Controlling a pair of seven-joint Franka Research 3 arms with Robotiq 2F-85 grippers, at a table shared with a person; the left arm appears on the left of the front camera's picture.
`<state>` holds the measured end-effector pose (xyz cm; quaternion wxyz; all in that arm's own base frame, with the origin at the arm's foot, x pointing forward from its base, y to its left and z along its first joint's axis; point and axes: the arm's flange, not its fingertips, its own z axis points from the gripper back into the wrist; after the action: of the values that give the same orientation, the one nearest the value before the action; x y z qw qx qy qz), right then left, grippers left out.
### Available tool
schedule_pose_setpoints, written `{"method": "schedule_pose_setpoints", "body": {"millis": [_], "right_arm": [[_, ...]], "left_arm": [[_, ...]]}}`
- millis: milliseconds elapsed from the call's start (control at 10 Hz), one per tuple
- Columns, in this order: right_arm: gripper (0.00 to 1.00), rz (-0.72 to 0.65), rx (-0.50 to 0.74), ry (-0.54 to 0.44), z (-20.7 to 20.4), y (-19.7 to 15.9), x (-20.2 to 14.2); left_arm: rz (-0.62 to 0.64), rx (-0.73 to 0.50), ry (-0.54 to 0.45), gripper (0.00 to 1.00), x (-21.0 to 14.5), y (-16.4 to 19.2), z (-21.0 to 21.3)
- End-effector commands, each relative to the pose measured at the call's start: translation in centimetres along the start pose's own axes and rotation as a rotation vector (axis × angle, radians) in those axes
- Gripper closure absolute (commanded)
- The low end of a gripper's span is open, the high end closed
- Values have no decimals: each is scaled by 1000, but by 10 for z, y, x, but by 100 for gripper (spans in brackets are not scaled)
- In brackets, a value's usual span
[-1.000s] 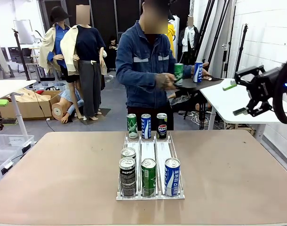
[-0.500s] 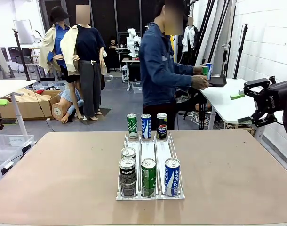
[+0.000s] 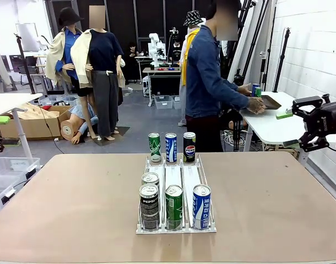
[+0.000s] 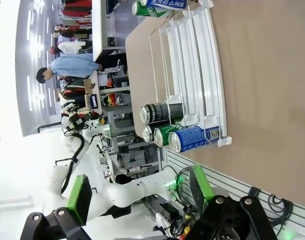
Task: Retrieve and hand over the desired beverage to the person.
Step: Place the picked can on the Handle tray extended by the person.
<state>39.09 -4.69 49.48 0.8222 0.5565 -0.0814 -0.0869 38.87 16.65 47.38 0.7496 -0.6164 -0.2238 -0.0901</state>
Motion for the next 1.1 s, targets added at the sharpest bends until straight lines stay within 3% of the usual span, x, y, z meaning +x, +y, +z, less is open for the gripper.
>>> {"method": "schedule_pose_setpoints", "body": {"millis": [0, 1000], "right_arm": [[0, -2, -14, 6, -2, 4, -1], [0, -2, -14, 6, -2, 4, -1]], "left_arm": [[-6, -3, -4, 0, -1, -2, 1], [-6, -3, -4, 0, -1, -2, 1]]}}
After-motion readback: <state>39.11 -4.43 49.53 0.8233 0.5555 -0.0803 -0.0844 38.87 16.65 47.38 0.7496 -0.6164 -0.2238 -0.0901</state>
